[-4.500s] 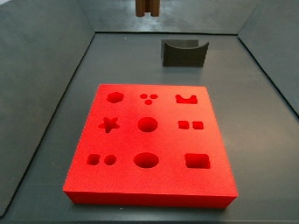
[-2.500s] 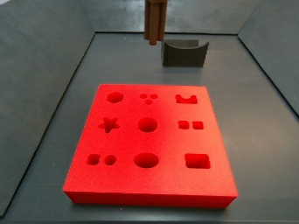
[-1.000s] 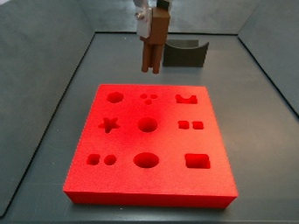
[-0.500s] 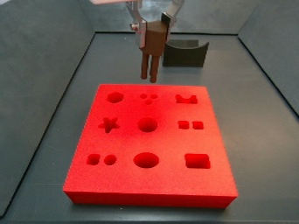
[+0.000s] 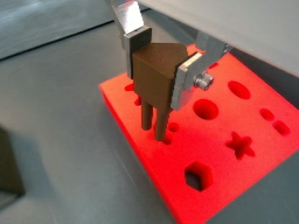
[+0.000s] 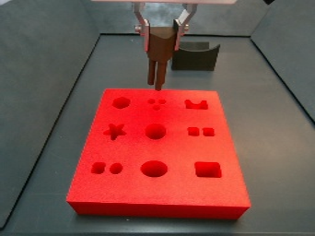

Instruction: Insert the 3 prong object.

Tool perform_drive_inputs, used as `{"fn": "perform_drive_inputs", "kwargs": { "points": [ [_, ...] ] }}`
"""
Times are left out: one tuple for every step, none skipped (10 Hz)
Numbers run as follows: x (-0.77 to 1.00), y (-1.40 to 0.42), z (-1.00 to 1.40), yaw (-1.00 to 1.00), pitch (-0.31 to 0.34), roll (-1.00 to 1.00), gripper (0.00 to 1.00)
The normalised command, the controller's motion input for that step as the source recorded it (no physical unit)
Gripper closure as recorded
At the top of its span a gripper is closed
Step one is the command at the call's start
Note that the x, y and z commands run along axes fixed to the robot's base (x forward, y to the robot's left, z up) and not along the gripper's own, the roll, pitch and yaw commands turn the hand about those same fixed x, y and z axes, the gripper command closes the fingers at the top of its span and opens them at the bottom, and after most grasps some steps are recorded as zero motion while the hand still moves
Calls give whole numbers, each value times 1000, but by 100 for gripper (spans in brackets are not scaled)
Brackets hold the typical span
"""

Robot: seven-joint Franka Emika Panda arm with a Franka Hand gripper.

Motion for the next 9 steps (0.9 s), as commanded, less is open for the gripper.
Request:
{"fn": "perform_drive_inputs", "kwargs": {
  "points": [
    [0,-20,0,-897,-156,-234,100],
    [0,-11,0,-851,-180,-276,100],
    [46,0,-11,-806,-193,-294,100],
    [431,0,-200,-591,-120,-277,100],
    [380,0,-209,-569,-130,-309,100],
    [317,0,-157,-503,-141,-279,100],
    [0,0,-26,0,0,0,100],
    [-86,-46,0,-20,-16,7,100],
    [-263,-80,174,-160,-39,91,100]
  ]
}}
